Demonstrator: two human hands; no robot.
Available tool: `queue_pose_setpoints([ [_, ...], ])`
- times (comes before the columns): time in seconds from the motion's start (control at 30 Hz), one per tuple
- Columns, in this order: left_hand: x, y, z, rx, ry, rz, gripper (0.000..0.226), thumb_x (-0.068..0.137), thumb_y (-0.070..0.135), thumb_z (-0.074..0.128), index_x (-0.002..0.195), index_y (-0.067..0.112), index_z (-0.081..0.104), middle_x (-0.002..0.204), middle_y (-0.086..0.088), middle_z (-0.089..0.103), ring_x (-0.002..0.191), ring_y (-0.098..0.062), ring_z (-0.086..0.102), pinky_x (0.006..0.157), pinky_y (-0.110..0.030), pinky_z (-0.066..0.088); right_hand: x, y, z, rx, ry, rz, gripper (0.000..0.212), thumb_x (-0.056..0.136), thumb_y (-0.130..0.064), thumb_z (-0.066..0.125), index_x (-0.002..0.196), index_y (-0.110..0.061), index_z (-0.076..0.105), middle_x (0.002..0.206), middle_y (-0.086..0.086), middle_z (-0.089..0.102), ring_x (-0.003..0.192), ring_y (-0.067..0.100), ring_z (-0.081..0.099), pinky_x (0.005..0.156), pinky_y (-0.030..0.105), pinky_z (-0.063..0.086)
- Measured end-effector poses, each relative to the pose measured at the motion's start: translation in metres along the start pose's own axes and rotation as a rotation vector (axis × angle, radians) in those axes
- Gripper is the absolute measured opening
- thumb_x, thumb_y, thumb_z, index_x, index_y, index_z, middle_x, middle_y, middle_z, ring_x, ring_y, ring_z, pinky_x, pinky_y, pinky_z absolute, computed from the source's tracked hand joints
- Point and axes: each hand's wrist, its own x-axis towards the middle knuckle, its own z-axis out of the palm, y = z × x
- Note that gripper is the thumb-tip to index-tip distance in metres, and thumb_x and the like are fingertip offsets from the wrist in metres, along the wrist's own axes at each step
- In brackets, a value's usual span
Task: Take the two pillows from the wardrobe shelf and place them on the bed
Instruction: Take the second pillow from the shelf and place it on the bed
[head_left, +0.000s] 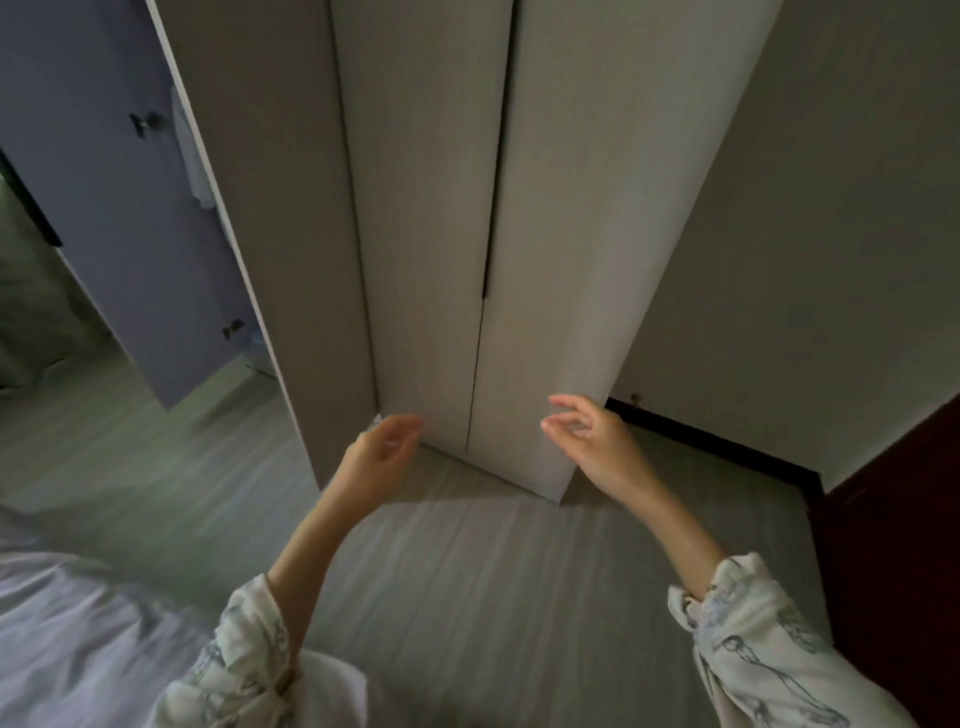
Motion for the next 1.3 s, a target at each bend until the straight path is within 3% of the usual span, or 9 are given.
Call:
queue_pose_setpoints([
  [0.1,0.058,0.004,-0.018,0.006,0.062,-0.016,0.026,0.094,0.015,0.051,0.118,0.011,0.061,0.110,-0.010,0.067,0.099,-0.026,0.063,0.091,-0.042,0.050,0.074,-0.022,0.013,-0.024,-0.068,-0.059,0.034,0.089,-0.023,0.060,0.122,-0.016,0.055,0.096,-0.006,0.062,0.090,0.011,0.060,0.082,0.023,0.043],
  [0.2,0.099,0.004,-0.043,0.013,0.115,-0.038,0.027,0.094,0.016,0.050,0.119,0.011,0.060,0.111,-0.010,0.067,0.101,-0.025,0.063,0.094,-0.041,0.049,0.134,-0.046,0.036,-0.019,-0.139,-0.095,0.033,0.090,-0.023,0.060,0.122,-0.016,0.055,0.100,-0.002,0.063,0.091,0.013,0.061,0.084,0.028,0.046],
  [0.37,0.132,-0.029,-0.095,0.046,0.246,-0.137,0.025,0.095,0.015,0.048,0.117,0.014,0.060,0.104,-0.009,0.066,0.091,-0.021,0.062,0.075,-0.028,0.047,0.212,-0.077,0.106,0.025,-0.299,-0.131,0.032,0.091,-0.021,0.058,0.122,-0.013,0.056,0.110,0.010,0.066,0.101,0.021,0.062,0.091,0.038,0.046],
  [0.57,0.140,-0.079,-0.172,-0.001,0.463,-0.311,0.022,0.094,0.015,0.049,0.113,0.011,0.060,0.106,-0.017,0.067,0.087,-0.025,0.063,0.073,-0.033,0.049,0.270,-0.121,0.225,0.072,-0.580,-0.198,0.032,0.091,-0.014,0.058,0.122,-0.006,0.055,0.102,0.007,0.063,0.092,0.016,0.059,0.074,0.019,0.043],
  [0.7,0.167,-0.097,-0.229,-0.014,0.630,-0.352,0.022,0.093,0.013,0.052,0.112,0.011,0.061,0.104,-0.019,0.067,0.091,-0.029,0.064,0.081,-0.038,0.050,0.311,-0.164,0.301,0.062,-0.739,-0.290,0.033,0.092,-0.014,0.057,0.123,-0.004,0.054,0.102,0.010,0.061,0.093,0.020,0.058,0.079,0.028,0.044],
  [0.8,0.194,-0.102,-0.273,-0.002,0.689,-0.364,0.025,0.094,0.014,0.051,0.117,0.009,0.060,0.107,-0.017,0.067,0.096,-0.029,0.064,0.085,-0.042,0.051,0.346,-0.202,0.351,0.076,-0.789,-0.330,0.031,0.092,-0.016,0.057,0.122,-0.008,0.055,0.108,0.017,0.063,0.096,0.026,0.060,0.082,0.034,0.046],
  [1.03,0.237,-0.125,-0.361,0.020,0.793,-0.411,0.027,0.094,0.013,0.050,0.119,0.008,0.057,0.111,-0.017,0.064,0.102,-0.029,0.062,0.091,-0.045,0.051,0.401,-0.272,0.449,0.060,-0.916,-0.373,0.034,0.092,-0.020,0.057,0.124,-0.009,0.055,0.105,0.011,0.063,0.096,0.024,0.062,0.081,0.035,0.048],
  [1.3,0.287,-0.189,-0.466,0.085,0.816,-0.415,0.028,0.094,0.017,0.051,0.120,0.008,0.057,0.110,-0.013,0.065,0.098,-0.024,0.063,0.086,-0.034,0.053,0.459,-0.336,0.555,0.029,-0.925,-0.406,0.033,0.093,-0.025,0.054,0.125,-0.014,0.054,0.112,0.010,0.064,0.103,0.025,0.062,0.093,0.043,0.049],
])
